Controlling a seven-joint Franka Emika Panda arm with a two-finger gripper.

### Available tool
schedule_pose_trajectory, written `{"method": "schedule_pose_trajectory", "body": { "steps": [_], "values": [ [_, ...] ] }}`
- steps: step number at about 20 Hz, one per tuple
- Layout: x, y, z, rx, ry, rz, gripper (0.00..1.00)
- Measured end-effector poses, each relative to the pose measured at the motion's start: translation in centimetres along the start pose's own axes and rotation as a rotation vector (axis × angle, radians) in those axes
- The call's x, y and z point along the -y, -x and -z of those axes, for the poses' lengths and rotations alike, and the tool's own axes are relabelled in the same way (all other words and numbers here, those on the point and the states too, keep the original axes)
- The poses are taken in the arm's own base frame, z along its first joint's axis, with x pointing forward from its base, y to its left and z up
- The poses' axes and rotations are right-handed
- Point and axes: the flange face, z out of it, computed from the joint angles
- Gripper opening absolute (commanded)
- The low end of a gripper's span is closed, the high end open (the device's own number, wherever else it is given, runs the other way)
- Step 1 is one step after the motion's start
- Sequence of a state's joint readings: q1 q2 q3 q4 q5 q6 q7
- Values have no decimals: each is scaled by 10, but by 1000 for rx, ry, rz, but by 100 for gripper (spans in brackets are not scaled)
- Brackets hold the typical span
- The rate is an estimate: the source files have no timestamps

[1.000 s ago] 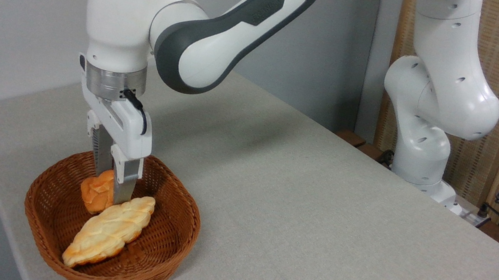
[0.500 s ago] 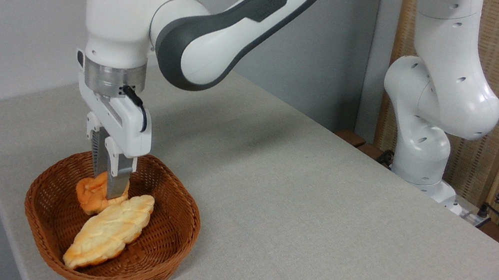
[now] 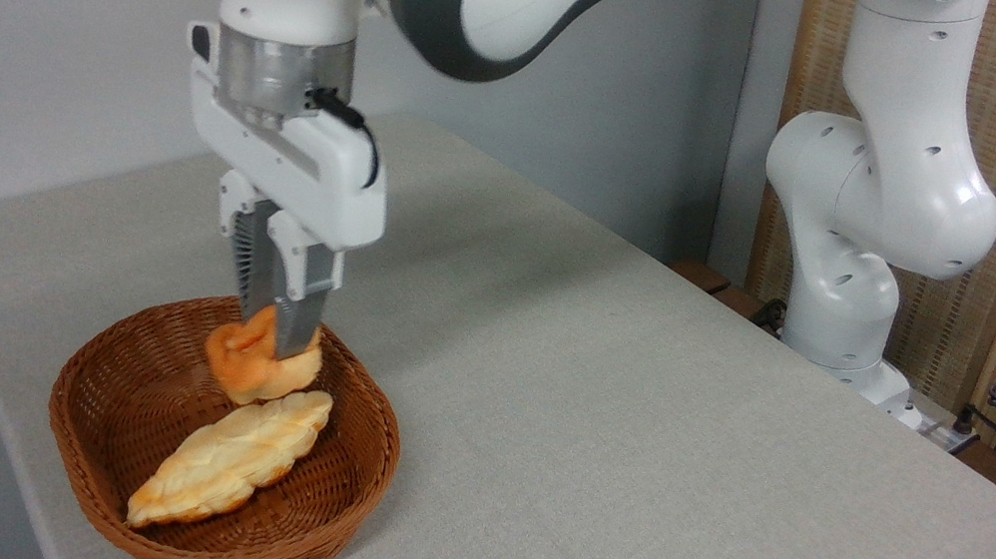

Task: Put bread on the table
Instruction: 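Lift the orange bun out of the basket and carry it beside the basket, then lower the orange bun onto the table surface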

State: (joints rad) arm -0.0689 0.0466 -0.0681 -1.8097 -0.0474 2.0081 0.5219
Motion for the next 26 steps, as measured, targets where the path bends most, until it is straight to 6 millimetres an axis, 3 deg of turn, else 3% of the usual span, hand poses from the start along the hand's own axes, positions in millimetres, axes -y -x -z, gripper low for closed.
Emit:
{"method": "schedule_pose_trajectory", "body": {
  "steps": [8, 11, 12, 13, 14, 16, 22, 26],
  "values": [
    [-7, 37, 9, 178, 113, -102, 45],
    [-13, 49, 5, 240, 164, -155, 52],
    [-16, 53, 1, 260, 181, -167, 58],
    [-19, 57, -4, 276, 195, -180, 78],
    [-22, 61, -9, 288, 205, -189, 89],
    [-29, 65, -17, 305, 218, -203, 100],
    [-78, 51, -48, 362, 253, -299, 100],
    [-86, 46, -65, 390, 271, -316, 100]
  ]
}}
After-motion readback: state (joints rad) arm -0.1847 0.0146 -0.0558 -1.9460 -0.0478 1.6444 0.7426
